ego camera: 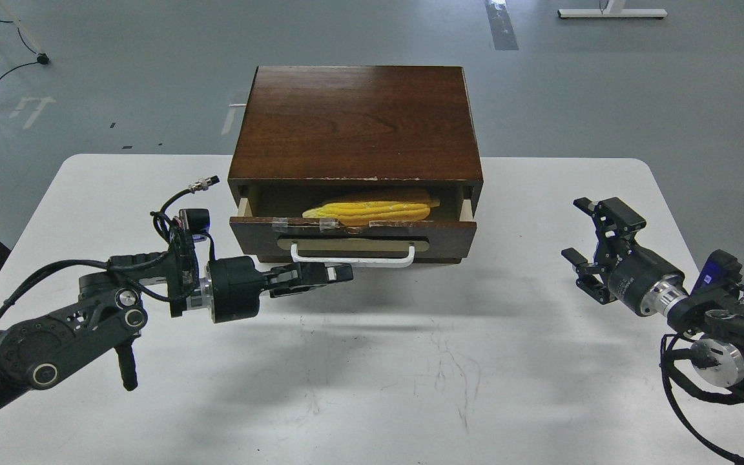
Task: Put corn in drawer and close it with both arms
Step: 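Push the drawer shut into the cabinet with the left gripper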
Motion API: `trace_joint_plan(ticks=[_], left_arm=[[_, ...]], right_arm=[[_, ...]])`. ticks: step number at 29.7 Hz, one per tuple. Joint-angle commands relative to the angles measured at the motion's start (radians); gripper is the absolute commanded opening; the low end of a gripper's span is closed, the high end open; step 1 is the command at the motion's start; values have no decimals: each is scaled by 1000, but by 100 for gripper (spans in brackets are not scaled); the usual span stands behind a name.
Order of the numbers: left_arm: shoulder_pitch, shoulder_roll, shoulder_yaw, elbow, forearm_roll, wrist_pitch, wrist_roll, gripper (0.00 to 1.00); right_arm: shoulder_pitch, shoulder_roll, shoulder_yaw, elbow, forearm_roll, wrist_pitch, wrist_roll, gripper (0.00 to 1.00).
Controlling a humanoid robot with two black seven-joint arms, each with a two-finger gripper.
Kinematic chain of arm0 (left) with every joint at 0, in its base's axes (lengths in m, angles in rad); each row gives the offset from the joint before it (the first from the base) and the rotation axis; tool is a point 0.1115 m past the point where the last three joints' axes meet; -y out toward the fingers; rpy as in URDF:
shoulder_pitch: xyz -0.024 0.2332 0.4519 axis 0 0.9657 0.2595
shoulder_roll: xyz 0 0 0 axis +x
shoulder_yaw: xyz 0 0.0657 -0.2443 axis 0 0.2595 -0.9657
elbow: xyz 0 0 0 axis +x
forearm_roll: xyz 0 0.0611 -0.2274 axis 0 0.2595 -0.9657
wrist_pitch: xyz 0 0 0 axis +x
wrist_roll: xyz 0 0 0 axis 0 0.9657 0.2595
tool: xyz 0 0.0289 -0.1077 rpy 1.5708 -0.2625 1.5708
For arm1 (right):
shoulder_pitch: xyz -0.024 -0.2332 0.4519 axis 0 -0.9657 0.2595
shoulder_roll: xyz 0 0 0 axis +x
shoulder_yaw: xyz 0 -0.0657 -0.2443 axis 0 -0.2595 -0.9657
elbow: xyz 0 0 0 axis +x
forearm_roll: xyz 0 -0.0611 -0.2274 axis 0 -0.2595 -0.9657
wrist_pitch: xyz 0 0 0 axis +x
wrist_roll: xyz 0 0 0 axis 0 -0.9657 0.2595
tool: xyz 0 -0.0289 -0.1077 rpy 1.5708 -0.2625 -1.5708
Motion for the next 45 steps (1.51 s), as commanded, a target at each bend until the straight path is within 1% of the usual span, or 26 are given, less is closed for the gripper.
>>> trace_joint_plan(ticks=[1, 15, 26, 39, 45], left_arm=[[-2, 0, -11, 3, -1, 0, -1, 0], [-7, -23, -34, 50, -2, 0, -1, 0], [-7, -26, -42, 64, -7, 0, -1, 0], [-25, -57, -50, 122, -18, 0, -1, 0], [-39, -60, -48, 142, -22, 30, -1, 0]], right_arm=[[-8, 0, 0, 0, 0, 0, 0, 100], [-27, 11, 1, -1, 0, 0, 0, 100], [-33, 13, 1, 0, 0, 0, 0, 100], [-39, 13, 1, 0, 0, 0, 0, 100], [-41, 14, 1, 0, 0, 0, 0, 100]])
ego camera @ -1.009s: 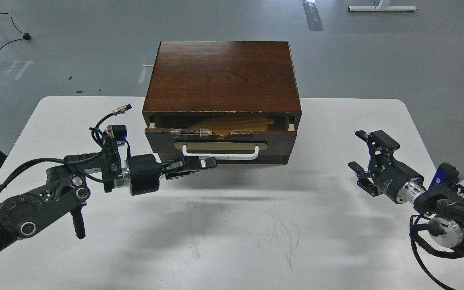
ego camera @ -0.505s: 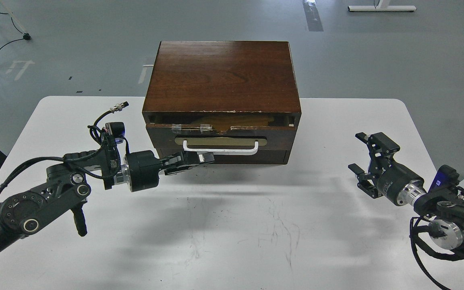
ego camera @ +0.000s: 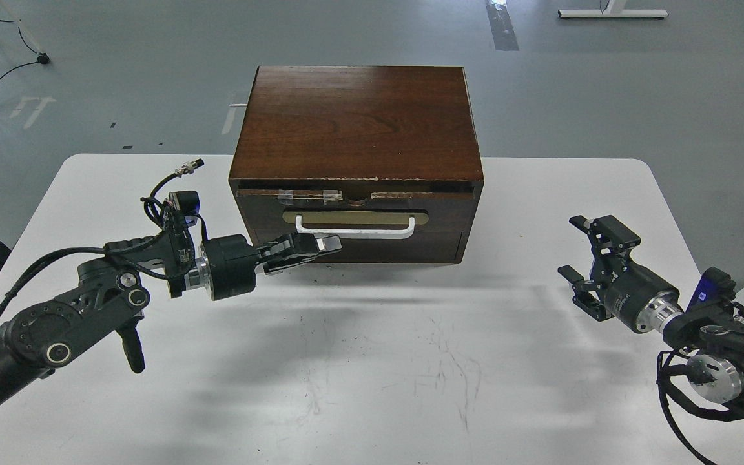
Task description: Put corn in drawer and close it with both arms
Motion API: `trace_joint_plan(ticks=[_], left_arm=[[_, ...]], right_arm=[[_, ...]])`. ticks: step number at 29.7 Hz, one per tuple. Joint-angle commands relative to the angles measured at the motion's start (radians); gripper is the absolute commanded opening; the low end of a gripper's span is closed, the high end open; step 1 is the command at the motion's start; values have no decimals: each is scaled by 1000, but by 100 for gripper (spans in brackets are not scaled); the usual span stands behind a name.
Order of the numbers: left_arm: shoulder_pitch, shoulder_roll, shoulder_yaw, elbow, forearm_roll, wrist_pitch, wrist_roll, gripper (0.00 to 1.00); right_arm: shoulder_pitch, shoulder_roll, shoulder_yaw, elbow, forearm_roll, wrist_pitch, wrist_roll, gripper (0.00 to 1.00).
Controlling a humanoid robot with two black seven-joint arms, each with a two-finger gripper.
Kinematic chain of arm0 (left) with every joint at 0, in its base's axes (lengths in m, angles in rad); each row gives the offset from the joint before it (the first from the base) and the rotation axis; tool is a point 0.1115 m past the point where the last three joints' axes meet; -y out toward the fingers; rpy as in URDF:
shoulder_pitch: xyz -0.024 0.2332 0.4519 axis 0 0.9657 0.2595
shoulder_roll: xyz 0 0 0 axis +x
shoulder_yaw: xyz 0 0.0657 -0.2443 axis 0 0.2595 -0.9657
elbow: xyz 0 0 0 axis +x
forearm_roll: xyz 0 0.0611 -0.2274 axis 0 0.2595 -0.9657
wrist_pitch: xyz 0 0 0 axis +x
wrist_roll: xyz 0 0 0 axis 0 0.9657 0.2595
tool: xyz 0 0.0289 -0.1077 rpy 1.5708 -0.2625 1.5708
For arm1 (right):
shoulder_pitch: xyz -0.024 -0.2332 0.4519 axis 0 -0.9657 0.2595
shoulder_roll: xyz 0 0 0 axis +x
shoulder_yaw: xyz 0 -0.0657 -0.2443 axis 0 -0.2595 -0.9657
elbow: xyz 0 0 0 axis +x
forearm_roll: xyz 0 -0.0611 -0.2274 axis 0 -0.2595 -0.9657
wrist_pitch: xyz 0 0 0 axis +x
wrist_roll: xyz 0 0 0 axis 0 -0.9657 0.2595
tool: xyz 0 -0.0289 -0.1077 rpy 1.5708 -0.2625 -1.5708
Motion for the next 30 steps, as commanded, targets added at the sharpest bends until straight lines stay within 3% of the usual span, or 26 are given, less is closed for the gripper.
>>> trace_joint_plan(ticks=[1, 19, 23, 30], left_arm=[[-2, -2, 1, 13, -6, 13, -1, 0], [-5, -7, 6, 21, -9, 27, -1, 0], [6, 10, 23, -5, -21, -17, -1, 0], [15, 81, 20, -106, -132, -17, -1, 2]], right_arm=[[-2, 0, 0, 0, 0, 0, 0, 100], [-7, 0, 0, 1, 0, 0, 0, 100], [-7, 0, 3, 0, 0, 0, 0, 100], [-7, 0, 41, 0, 0, 0, 0, 100]])
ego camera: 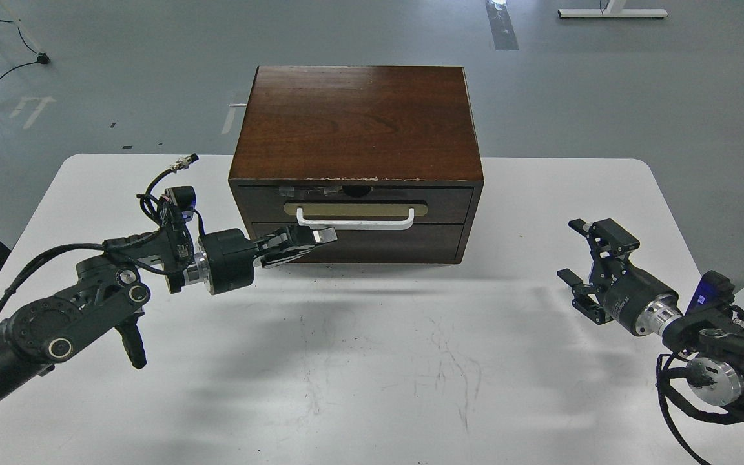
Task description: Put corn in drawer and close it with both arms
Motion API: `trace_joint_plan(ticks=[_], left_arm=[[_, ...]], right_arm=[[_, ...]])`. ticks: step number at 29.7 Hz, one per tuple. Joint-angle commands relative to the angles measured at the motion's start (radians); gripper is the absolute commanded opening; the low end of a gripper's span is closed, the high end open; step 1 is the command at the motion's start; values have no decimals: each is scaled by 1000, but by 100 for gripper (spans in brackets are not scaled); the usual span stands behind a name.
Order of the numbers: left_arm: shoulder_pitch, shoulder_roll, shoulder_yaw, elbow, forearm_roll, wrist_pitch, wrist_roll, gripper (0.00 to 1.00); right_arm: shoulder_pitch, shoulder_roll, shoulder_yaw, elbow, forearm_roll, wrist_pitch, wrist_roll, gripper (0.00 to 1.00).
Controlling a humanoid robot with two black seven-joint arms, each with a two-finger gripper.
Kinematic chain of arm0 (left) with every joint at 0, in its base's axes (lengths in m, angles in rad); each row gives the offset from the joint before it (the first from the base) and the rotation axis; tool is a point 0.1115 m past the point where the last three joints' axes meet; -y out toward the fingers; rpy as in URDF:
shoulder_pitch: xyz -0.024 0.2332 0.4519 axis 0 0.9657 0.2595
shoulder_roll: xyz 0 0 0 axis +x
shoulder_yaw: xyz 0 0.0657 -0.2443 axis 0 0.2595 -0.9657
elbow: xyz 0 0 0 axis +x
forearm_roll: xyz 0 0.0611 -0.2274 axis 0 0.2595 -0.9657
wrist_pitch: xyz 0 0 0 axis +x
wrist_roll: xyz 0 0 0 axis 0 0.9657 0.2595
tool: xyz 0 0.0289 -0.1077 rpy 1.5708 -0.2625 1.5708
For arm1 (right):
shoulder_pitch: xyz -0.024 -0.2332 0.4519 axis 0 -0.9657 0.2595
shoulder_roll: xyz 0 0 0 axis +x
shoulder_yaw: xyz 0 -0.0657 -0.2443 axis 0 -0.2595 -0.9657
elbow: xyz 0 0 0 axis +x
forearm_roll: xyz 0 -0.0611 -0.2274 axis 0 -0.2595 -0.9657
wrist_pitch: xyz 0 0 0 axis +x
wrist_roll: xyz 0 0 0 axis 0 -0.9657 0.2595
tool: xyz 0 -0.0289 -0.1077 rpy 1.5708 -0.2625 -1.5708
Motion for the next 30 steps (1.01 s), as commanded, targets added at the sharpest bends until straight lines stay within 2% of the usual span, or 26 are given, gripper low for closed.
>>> trace_joint_plan(ticks=[1, 4, 5, 10, 19, 30], left_arm=[[5, 58, -1, -78, -133, -1, -1, 24], [8, 92, -3, -115, -238, -1, -1, 60], [20, 115, -10, -133, -315, -1, -1, 98], [50, 156, -57, -133, -512, -1, -1, 100], [251, 221, -220, -104, -850, -1, -1, 100], [347, 132, -239, 14, -853, 20, -1, 100]], right_arm=[[0, 1, 30, 0, 0, 0, 0, 100], [0, 6, 52, -2, 0, 0, 0, 100], [0, 8, 67, -2, 0, 0, 0, 100], [0, 31, 110, -8, 0, 0, 0, 100], [-1, 87, 156, -14, 0, 0, 0, 100], [-3, 127, 156, -14, 0, 0, 0, 100]])
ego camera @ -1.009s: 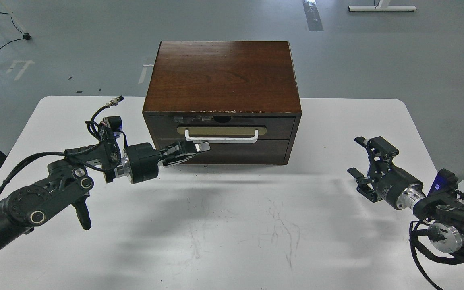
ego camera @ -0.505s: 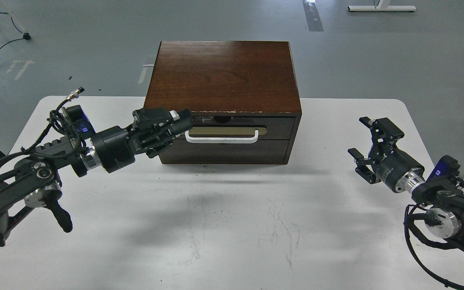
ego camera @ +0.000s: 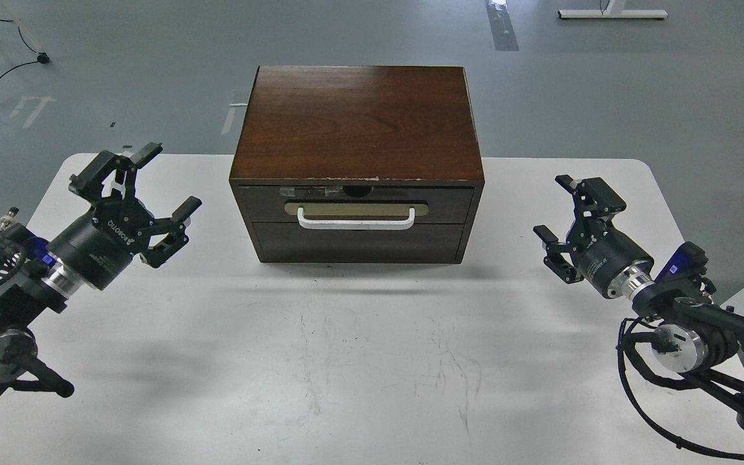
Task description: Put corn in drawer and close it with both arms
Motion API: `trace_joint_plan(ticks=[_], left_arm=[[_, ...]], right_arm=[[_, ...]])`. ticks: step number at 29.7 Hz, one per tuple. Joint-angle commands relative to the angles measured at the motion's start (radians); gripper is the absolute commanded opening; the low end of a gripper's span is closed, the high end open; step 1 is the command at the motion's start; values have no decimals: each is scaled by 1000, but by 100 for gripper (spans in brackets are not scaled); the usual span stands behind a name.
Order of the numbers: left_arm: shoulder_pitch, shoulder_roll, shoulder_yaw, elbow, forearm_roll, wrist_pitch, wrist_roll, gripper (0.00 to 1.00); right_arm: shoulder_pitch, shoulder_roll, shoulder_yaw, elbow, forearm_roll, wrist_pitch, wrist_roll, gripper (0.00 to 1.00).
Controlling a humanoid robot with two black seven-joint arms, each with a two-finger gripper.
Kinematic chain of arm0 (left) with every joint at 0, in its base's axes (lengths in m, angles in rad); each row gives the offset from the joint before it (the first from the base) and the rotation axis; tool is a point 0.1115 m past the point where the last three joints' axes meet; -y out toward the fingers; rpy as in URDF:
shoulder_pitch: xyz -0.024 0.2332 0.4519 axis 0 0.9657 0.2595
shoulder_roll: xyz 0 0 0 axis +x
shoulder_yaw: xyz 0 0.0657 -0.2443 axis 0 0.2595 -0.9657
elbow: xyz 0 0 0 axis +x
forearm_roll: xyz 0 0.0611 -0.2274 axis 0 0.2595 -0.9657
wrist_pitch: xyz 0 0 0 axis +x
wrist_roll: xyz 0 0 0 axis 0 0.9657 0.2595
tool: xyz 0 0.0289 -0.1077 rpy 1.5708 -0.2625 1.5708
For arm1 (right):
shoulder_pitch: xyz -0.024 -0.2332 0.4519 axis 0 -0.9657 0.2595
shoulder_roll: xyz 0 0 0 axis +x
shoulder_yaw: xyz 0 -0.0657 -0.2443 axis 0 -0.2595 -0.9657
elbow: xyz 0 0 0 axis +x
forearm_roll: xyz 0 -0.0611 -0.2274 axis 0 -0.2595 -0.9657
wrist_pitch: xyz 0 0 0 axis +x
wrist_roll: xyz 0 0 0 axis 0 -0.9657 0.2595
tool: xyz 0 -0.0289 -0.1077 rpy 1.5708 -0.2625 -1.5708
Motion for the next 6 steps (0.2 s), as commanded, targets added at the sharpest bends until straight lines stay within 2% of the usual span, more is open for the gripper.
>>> trace_joint_plan(ticks=[1, 6], left_arm=[[17, -30, -1, 28, 3, 1, 0, 100], [26, -49, 1, 28, 8, 1, 0, 100]], right_arm=[[-3, 10, 0, 0, 0, 0, 0, 100], [-8, 12, 0, 2, 0, 1, 0, 100]])
